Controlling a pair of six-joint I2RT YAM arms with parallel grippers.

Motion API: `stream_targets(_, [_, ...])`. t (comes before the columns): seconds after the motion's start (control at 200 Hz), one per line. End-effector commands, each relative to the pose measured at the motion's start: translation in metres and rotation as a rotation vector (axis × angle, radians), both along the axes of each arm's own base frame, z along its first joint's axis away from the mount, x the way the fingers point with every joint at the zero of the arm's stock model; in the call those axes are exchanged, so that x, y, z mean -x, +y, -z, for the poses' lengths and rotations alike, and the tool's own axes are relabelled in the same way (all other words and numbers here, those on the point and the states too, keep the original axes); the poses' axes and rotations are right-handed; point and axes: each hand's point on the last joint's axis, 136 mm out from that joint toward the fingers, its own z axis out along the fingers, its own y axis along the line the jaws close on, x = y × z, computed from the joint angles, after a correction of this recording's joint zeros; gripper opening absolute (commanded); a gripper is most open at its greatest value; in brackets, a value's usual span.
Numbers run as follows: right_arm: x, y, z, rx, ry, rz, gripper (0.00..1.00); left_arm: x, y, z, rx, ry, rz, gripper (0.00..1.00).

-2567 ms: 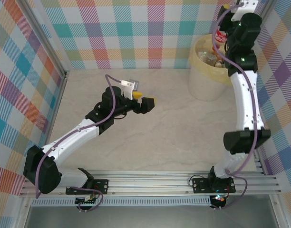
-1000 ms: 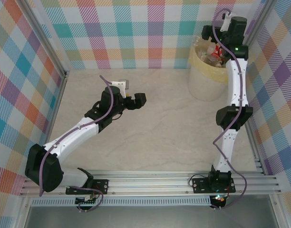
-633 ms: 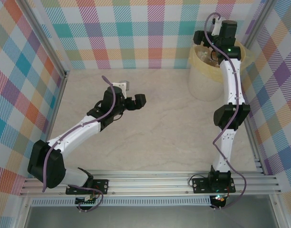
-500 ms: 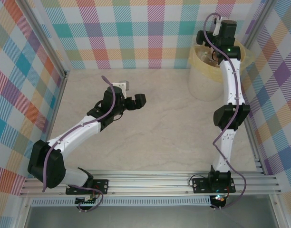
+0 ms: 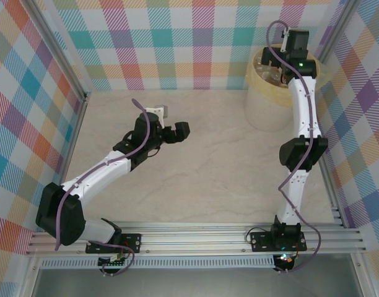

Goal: Put the plastic bottles in the bin

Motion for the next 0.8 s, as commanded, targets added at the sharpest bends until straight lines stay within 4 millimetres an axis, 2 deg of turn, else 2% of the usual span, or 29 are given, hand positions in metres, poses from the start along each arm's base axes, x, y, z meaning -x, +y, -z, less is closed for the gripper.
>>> stream_targets(0.0, [0.043, 0.019, -0.07, -0.066, -0.104, -0.102, 1.0, 0.001, 0.026, -0.027, -0.006, -0.066, -0.095, 1.0])
stream_targets(0.08, [0.067, 0.029, -0.089, -0.107, -0.125, -0.148, 1.0, 0.003, 0.05, -0.035, -0.049, -0.099, -0.2, 1.0])
stream_targets(0.18, [0.098, 0.04, -0.096, -0.158, -0.138, -0.195, 1.0, 0.009, 0.093, -0.042, -0.109, -0.14, -0.381, 1.0])
stream_targets(0.305, [0.139, 0.05, -0.091, -0.194, -0.237, -0.254, 1.0, 0.027, 0.158, -0.042, -0.208, -0.167, -0.646, 1.0])
stream_targets(0.41, [0.179, 0.062, -0.075, -0.229, -0.311, -0.319, 1.0, 0.045, 0.206, -0.032, -0.293, -0.154, -0.826, 1.0])
stream_targets(0.505, [0.21, 0.074, -0.048, -0.264, -0.319, -0.386, 1.0, 0.059, 0.238, -0.018, -0.37, -0.124, -0.934, 1.0])
stream_targets(0.57, [0.223, 0.074, -0.02, -0.286, -0.306, -0.381, 1.0, 0.064, 0.254, -0.004, -0.42, -0.09, -0.982, 1.0])
stream_targets(0.635, [0.227, 0.061, 0.008, -0.311, -0.299, -0.29, 1.0, 0.063, 0.266, 0.013, -0.469, -0.044, -0.997, 1.0])
stream_targets(0.795, [0.226, 0.025, 0.106, -0.32, -0.126, -0.031, 1.0, 0.048, 0.277, 0.048, -0.543, 0.028, -0.959, 1.0])
